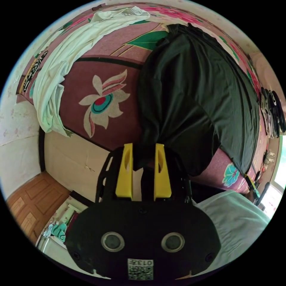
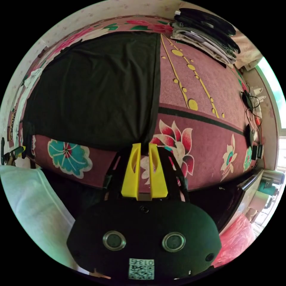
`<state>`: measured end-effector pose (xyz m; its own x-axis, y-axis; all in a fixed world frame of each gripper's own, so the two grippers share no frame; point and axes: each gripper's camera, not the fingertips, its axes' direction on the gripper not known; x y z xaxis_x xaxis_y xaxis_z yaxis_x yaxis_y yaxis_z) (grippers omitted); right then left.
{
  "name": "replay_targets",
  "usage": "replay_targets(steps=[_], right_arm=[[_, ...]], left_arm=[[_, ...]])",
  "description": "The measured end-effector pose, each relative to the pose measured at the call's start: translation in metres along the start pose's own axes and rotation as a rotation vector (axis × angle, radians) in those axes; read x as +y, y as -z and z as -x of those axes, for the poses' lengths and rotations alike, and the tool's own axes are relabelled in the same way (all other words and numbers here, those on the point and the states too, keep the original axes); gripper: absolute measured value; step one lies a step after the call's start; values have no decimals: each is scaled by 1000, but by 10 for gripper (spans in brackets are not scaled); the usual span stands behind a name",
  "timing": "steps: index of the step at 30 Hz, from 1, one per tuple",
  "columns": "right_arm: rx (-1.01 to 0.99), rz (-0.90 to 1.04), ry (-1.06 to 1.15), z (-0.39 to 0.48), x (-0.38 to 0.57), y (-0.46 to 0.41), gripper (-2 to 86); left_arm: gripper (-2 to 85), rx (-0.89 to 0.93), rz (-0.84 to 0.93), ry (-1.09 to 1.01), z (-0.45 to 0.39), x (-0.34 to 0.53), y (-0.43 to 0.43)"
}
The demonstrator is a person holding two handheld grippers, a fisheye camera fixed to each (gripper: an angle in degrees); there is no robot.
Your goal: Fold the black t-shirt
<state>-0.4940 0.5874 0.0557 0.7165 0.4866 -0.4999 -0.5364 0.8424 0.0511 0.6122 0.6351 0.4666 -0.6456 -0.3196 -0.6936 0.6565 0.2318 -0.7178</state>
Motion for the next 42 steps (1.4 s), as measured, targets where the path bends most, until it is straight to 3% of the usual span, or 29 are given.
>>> replay_targets(steps=[7, 13, 17, 21, 33, 37, 42], right_arm=[[96, 33, 95, 21, -15, 13, 10], [70, -85, 36, -26, 2, 72, 7], [104, -7, 34, -30, 9, 53, 7], [124, -42, -14, -37, 7, 61, 7], [140, 76, 47, -58, 8, 39, 7], [120, 54, 50, -71, -10, 46, 7], [38, 30, 105, -90, -55, 60, 7]], left_arm=[[16, 73, 43, -94, 2, -10, 6], [8, 185, -69, -194, 35, 0, 61], [7, 241, 78, -209, 53, 6, 40], [7, 264, 38, -188, 64, 11, 49], [7, 335, 151, -211, 103, 15, 75], [7, 416, 111, -168, 104, -10, 96], [8, 401, 114, -286, 78, -73, 130]])
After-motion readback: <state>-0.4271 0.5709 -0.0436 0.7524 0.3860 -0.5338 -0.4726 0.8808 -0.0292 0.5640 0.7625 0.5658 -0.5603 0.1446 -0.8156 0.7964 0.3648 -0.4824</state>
